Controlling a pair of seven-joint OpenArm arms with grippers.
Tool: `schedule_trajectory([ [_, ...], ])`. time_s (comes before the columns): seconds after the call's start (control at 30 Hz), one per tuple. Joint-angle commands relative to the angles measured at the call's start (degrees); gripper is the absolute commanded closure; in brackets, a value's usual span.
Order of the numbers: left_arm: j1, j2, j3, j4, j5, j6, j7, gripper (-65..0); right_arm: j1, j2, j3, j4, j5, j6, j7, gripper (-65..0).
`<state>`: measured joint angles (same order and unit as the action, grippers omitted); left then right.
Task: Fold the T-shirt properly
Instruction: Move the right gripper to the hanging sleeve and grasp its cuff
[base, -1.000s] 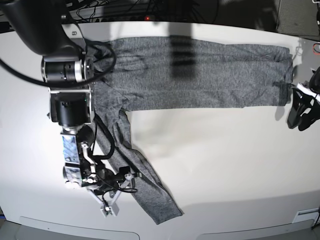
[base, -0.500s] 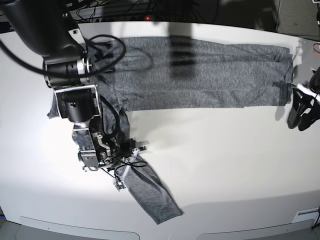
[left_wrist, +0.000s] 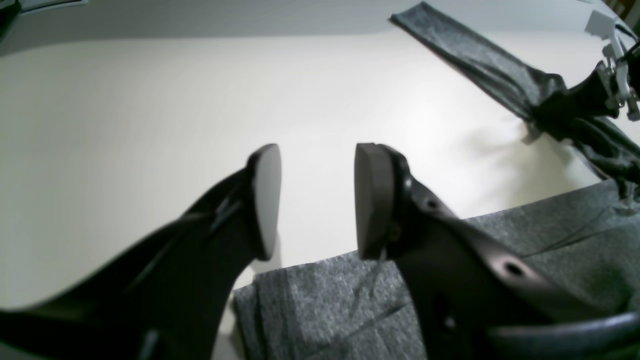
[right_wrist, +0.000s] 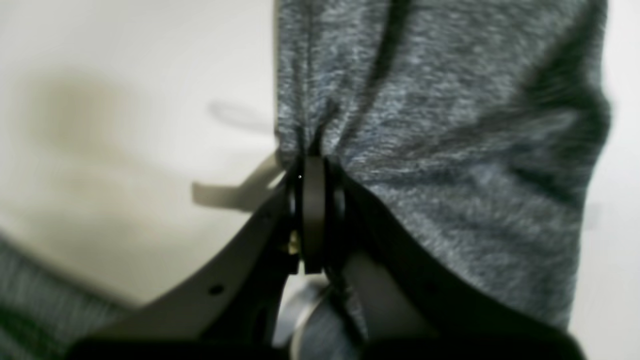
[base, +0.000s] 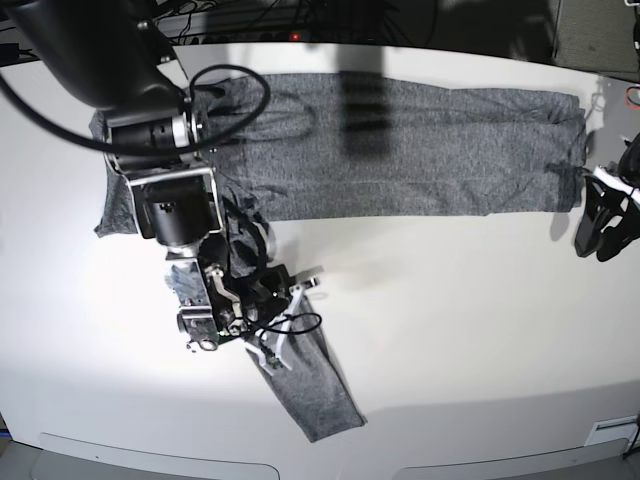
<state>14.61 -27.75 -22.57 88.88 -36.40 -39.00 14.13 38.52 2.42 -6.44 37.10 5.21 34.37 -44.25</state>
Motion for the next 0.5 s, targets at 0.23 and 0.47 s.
schedule_trajectory([
  [0.23,-0.4,-1.1,-0.6,0.9,-1.1,-0.1,-1.5,-23.7,-7.2,1.0,0.0,15.6,4.7,4.4,-6.3,0.0],
  [0.47,-0.5,-1.1,-0.6,0.9,-1.1,-0.1,-1.4,-23.7,-16.0,4.9,0.0,30.5,9.2,4.3,-9.7,0.0],
])
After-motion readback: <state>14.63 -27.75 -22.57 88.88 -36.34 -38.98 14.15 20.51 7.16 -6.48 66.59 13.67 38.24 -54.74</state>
